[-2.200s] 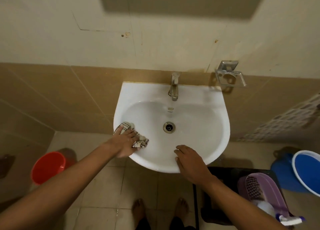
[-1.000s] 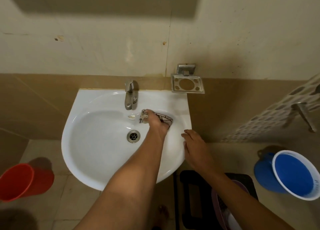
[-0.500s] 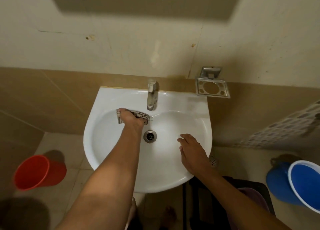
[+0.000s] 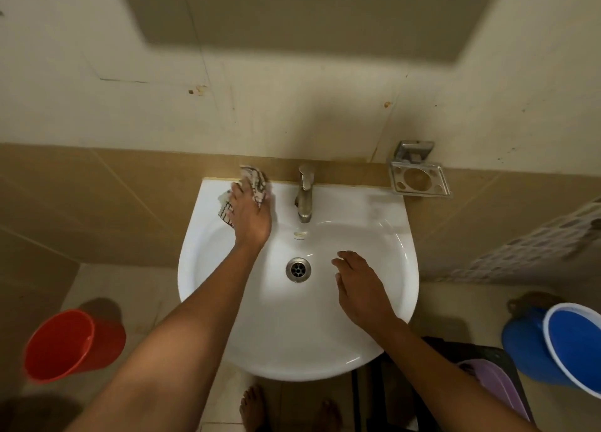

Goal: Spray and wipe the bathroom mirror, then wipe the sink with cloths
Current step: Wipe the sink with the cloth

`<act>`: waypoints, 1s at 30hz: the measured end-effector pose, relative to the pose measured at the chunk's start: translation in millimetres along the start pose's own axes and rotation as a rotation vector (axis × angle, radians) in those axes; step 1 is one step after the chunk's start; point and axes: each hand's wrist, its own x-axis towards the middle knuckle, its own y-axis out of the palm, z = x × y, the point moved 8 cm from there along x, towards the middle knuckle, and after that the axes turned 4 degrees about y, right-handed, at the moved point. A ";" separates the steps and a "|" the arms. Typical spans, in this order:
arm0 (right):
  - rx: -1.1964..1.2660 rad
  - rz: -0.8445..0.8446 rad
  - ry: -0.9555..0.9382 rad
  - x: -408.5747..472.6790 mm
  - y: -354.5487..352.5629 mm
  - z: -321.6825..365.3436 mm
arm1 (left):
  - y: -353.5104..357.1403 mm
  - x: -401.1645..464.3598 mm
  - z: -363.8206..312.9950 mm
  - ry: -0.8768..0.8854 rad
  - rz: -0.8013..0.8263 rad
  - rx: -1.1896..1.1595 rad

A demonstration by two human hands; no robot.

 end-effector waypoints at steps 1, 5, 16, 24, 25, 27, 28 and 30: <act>-0.003 -0.006 -0.007 0.3 -0.6 2.3 | 12.0 -0.2 3.4 0.041 0.111 0.201; -0.008 -0.011 0.006 -0.2 -2.0 -3.8 | 37.3 -9.1 11.5 0.228 0.270 0.607; -0.001 0.006 0.000 -4.6 -0.8 -29.4 | 72.3 -69.5 -9.0 0.520 0.395 0.668; -0.003 0.016 0.018 -6.2 -2.8 -54.7 | 119.0 -81.8 -55.4 0.595 0.422 0.715; 0.002 0.016 0.019 -7.8 -4.1 -57.6 | 124.8 -80.6 -59.6 0.594 0.430 0.722; 0.000 0.019 0.022 -11.4 -5.9 -62.3 | 135.9 -76.9 -69.6 0.597 0.448 0.726; -0.010 0.012 0.024 -13.1 -7.3 -64.9 | 142.6 -75.3 -76.0 0.609 0.464 0.739; -0.020 -0.001 0.030 -16.3 -10.5 -69.6 | 160.4 -74.8 -89.8 0.665 0.518 0.780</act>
